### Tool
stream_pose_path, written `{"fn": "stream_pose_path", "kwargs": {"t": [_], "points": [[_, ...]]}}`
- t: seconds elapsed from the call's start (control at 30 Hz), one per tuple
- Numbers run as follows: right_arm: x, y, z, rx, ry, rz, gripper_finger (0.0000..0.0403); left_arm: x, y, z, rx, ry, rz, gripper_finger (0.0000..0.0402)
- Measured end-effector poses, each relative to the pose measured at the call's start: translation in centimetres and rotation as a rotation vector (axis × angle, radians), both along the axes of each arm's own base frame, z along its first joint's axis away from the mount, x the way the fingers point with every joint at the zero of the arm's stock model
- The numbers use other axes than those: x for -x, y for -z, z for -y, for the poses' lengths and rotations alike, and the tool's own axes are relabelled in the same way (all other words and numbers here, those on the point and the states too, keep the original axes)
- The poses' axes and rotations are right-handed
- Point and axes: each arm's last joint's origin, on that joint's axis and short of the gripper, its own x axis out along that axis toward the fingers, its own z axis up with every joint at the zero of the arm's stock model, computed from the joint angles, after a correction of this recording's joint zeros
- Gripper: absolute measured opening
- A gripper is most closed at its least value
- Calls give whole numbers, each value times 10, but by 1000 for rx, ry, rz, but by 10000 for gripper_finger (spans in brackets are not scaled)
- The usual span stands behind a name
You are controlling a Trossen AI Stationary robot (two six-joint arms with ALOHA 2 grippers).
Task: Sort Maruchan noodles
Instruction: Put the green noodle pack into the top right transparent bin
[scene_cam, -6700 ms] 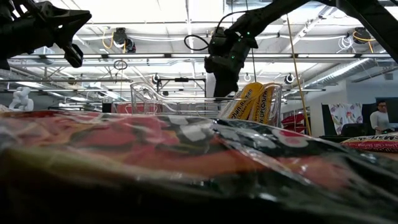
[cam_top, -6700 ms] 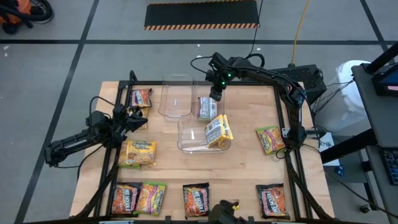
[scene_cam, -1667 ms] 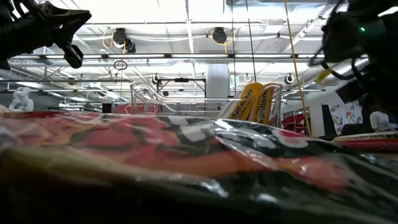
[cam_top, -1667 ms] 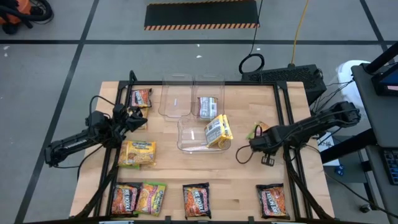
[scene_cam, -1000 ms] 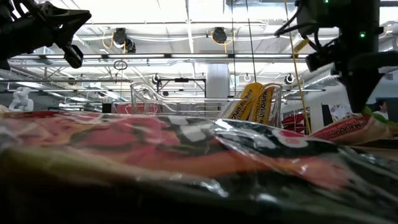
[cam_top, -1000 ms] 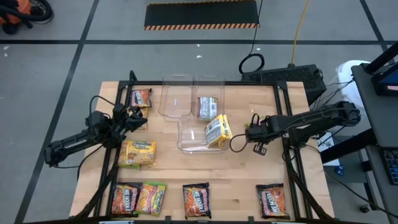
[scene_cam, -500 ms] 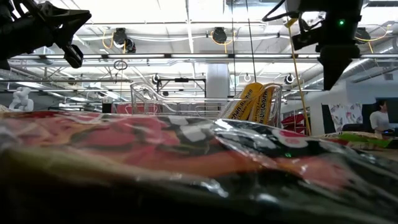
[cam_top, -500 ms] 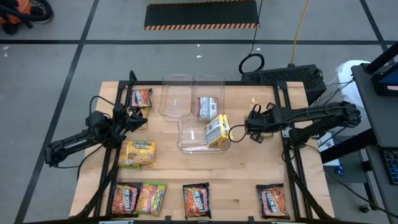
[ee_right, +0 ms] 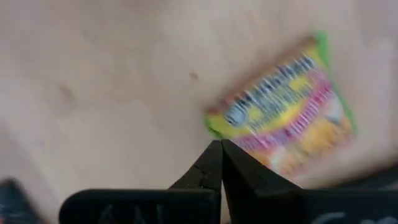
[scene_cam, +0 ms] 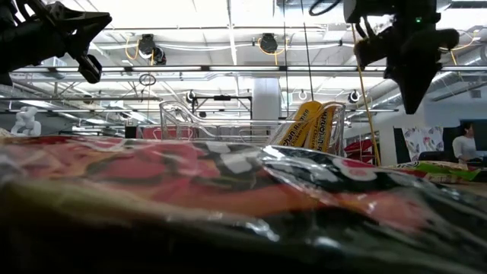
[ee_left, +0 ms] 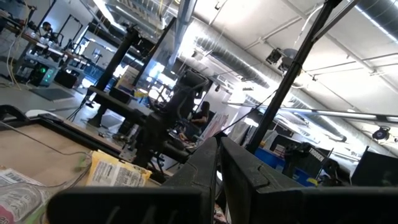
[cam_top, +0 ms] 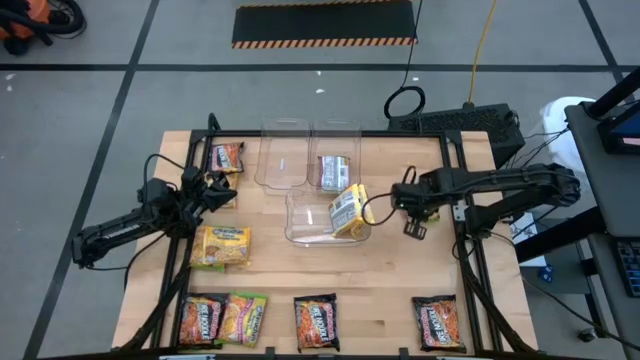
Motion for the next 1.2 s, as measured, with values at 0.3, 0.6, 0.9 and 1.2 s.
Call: {"fn": "stream_pose_path", "kwargs": {"t": [0.3, 0.6, 0.9, 1.2], "points": [[-15, -2, 9, -51, -5, 168, 48, 0, 0, 0, 1, 0, -1, 26], [-4, 27, 10, -97, -87, 77, 108, 0, 0, 0, 3, 1, 0, 26], [4, 55, 8, -107, -192, 55, 102, 0, 0, 0, 3, 1, -1, 26], [9, 69, 7, -119, -243, 40, 98, 0, 0, 0, 6, 2, -4, 26]]}}
